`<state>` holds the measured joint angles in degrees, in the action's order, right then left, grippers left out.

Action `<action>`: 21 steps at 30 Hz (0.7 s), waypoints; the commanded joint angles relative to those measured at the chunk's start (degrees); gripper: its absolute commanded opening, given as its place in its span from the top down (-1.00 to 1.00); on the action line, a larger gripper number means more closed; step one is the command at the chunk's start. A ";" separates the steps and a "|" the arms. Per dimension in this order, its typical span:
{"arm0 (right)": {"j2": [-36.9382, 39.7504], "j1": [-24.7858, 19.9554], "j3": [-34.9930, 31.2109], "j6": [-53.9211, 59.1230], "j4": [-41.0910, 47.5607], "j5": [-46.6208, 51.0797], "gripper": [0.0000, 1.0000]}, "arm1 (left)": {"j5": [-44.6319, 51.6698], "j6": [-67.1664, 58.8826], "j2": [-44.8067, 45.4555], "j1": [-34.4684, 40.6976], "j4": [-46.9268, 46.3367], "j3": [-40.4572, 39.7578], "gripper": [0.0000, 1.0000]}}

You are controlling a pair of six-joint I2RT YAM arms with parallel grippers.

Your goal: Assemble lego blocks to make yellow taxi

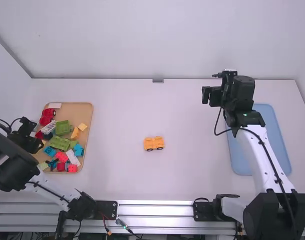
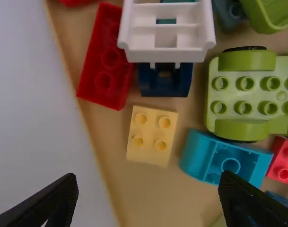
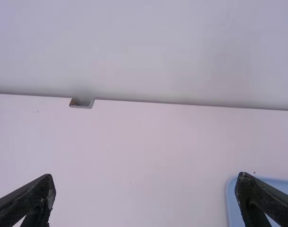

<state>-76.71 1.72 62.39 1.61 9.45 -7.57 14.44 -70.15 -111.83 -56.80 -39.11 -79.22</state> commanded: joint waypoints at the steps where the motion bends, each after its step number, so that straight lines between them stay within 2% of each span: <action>1: -0.13 0.26 -0.50 -0.28 -0.02 -0.17 -0.98 | 1.40 -1.64 -2.27 0.26 0.44 0.74 -0.57; 7: -0.13 0.24 -0.50 -0.28 -0.04 -0.35 -0.98 | 1.40 -1.64 -4.42 0.20 2.54 0.76 -0.57; 16: -0.13 0.24 -0.50 -0.28 -0.04 -0.35 -0.98 | 1.64 -1.25 -8.02 0.39 4.72 0.76 -0.48; 18: -0.11 0.26 -0.50 -0.28 -0.11 -0.37 -0.98 | 1.70 -1.27 -8.74 0.59 4.81 0.74 -0.41; 21: -0.11 0.24 -0.50 -0.28 -0.20 -0.39 -0.98 | 1.88 -1.27 -9.40 0.42 5.33 0.74 -0.18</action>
<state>-76.71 1.72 62.39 1.48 9.45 -7.64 15.46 -70.98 -120.05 -56.69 -33.78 -79.22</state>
